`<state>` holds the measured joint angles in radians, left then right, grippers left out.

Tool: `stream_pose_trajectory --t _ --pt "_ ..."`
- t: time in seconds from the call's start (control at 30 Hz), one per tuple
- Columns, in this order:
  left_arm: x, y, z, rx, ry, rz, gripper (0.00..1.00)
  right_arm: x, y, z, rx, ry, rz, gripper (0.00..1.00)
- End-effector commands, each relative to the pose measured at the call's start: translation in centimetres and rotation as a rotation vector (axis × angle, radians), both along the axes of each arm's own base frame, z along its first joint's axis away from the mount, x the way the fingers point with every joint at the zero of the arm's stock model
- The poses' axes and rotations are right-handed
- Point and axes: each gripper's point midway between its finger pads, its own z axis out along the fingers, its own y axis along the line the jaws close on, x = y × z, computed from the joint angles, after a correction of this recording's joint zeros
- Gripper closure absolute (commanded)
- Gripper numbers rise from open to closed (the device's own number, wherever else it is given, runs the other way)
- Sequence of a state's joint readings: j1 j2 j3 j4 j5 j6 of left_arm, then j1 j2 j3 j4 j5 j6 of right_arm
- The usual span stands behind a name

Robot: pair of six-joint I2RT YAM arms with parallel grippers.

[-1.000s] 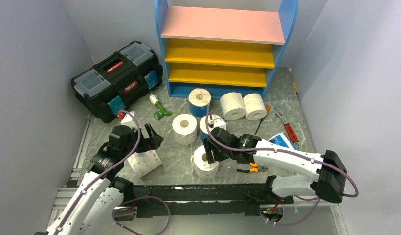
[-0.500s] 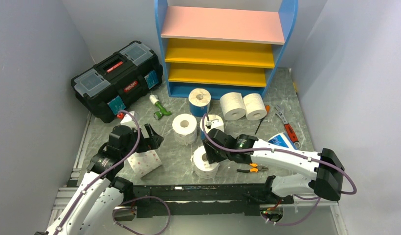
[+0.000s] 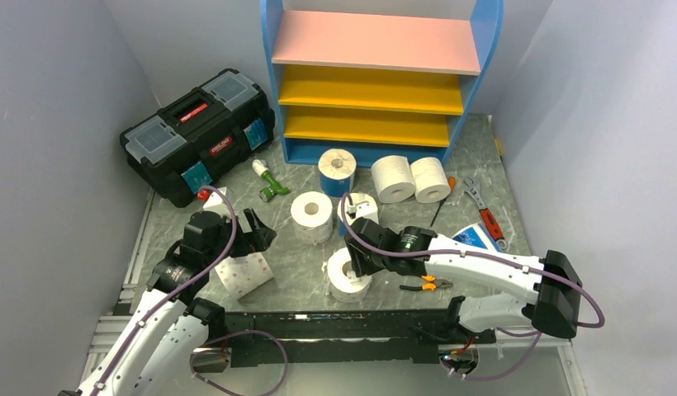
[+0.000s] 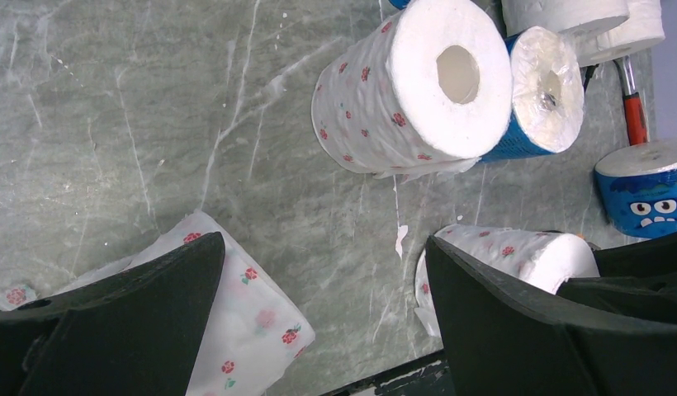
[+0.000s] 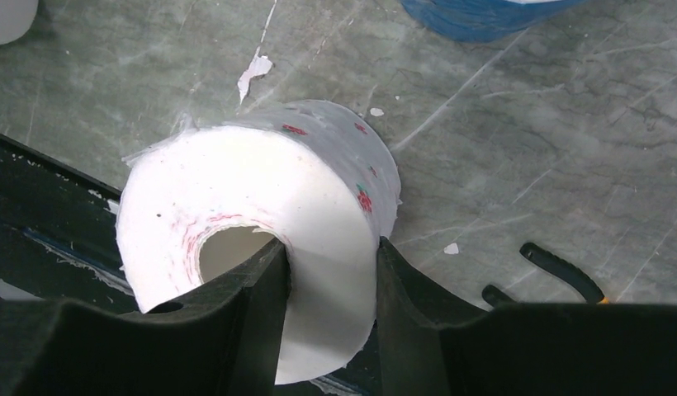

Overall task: Place and organize the paper towels onto the shelf
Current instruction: Adjust the paper towel at the center of the board.

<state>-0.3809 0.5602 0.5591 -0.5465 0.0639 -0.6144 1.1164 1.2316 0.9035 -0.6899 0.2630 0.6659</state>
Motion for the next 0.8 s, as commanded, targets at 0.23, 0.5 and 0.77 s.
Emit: stream_pose_trajectory --t 0.23,0.5,0.77 --pt "0.1 -0.3 1.2 -0.022 -0.026 -0.004 0.02 0.2 0.6 7.0 0.147 -0.073 0.006 0.62" --pt "0.1 -0.3 1.5 -0.028 -0.032 -0.001 0.02 1.7 -1.7 13.6 0.141 -0.187 -0.033 0.63" --pt "-0.2 -0.1 1.6 -0.03 -0.033 0.005 0.02 4.3 -4.4 16.5 0.2 -0.209 -0.16 0.62"
